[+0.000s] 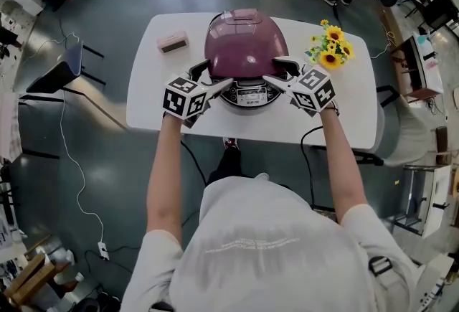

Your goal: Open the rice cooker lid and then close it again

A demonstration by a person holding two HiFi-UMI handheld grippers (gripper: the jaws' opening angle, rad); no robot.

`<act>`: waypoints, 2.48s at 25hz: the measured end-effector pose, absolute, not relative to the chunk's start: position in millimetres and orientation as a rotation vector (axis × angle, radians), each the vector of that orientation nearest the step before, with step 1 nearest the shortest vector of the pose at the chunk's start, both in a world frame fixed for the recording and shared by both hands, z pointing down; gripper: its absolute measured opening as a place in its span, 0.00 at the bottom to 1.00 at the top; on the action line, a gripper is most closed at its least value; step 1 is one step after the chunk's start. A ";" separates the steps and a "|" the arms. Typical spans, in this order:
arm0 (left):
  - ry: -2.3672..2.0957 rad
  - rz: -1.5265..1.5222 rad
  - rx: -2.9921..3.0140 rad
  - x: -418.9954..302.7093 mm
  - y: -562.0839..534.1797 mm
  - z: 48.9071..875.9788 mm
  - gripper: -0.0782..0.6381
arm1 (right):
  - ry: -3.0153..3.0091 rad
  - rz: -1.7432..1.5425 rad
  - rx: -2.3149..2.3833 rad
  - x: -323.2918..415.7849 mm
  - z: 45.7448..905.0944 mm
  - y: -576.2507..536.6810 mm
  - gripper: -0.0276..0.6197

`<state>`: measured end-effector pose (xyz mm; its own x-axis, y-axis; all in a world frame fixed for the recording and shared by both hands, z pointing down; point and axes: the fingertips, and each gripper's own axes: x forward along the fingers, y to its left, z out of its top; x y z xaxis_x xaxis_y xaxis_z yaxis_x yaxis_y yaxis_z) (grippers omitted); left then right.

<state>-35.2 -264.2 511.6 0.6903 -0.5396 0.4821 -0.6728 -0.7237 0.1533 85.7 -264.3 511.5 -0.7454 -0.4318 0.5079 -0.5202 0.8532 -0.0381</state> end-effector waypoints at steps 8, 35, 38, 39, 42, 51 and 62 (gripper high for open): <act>-1.151 0.538 2.472 -49.9 -277.4 520.3 0.42 | -2.516 0.225 0.718 88.9 521.4 -270.8 0.35; -1.241 0.519 2.484 -48.7 -274.9 525.8 0.42 | -2.538 0.228 0.747 90.5 525.5 -274.9 0.31; -1.242 0.525 2.485 -48.8 -275.3 526.1 0.42 | -2.534 0.219 0.749 90.3 525.8 -274.9 0.31; -1.242 0.528 2.487 -48.6 -275.3 526.0 0.42 | -2.531 0.215 0.752 90.3 525.8 -274.7 0.31; -1.239 0.530 2.494 -48.1 -274.8 524.8 0.42 | -2.525 0.203 0.759 90.2 525.0 -274.0 0.31; -1.228 0.504 2.497 -49.3 -274.8 524.1 0.42 | -2.547 0.208 0.762 90.7 524.2 -274.2 0.31; -1.313 0.635 2.658 -44.9 -290.4 494.8 0.42 | -2.631 0.208 1.021 109.0 473.2 -298.1 0.26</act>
<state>-44.9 -290.4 494.8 0.5383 -0.7343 0.4135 -0.7803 -0.6197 -0.0846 109.0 -298.1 473.2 -0.6975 -0.6323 0.3372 -0.6773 0.7353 -0.0223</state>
